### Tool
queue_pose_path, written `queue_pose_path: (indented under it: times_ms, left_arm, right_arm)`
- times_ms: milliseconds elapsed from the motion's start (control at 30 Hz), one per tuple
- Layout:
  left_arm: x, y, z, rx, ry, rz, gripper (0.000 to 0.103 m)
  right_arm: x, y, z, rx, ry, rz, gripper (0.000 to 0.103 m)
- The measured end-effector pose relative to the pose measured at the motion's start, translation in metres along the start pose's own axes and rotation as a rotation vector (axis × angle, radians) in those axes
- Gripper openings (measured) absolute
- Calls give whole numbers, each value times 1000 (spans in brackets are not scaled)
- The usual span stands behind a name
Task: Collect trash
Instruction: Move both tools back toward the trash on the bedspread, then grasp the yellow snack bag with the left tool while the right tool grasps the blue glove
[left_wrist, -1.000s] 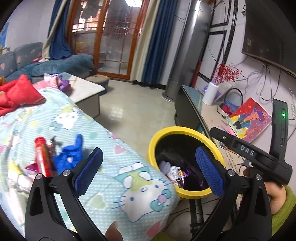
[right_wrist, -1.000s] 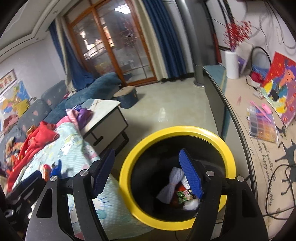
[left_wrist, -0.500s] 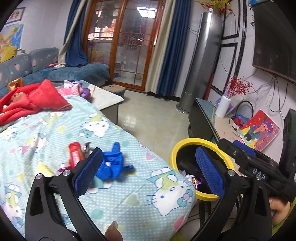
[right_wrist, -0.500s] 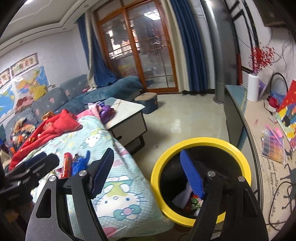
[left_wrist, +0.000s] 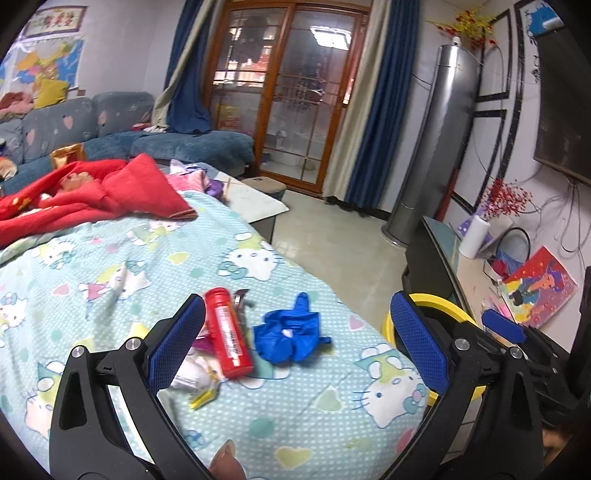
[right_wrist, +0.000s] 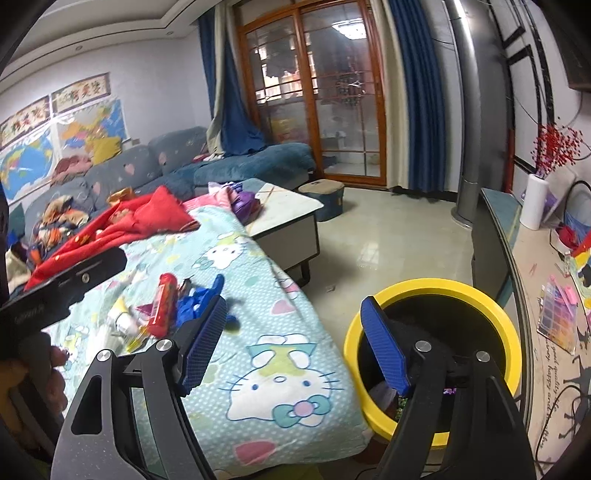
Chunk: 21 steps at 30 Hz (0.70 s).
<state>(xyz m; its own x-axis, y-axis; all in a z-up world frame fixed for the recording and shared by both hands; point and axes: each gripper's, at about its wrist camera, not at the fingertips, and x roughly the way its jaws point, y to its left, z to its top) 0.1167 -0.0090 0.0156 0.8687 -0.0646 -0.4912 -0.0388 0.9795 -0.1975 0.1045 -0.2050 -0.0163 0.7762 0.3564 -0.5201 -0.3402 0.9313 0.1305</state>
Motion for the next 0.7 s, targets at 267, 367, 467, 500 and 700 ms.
queue_pose_path:
  times_ms: [267, 367, 467, 500, 700]
  left_arm:
    - [-4, 27, -1, -49, 2, 39, 92]
    - [-6, 38, 0, -70, -3, 56, 92]
    - [-9, 51, 0, -97, -3, 73, 92]
    - [-9, 55, 0, -104, -2, 80, 92]
    - [-11, 80, -2, -155, 7, 108, 92]
  right_arm:
    - [8, 25, -2, -50, 26, 32, 74]
    - [11, 33, -2, -67, 33, 42, 74]
    - [14, 42, -3, -84, 45, 58, 75]
    - [15, 45, -3, -89, 50, 64, 75]
    - [27, 57, -5, -106, 80, 83, 75]
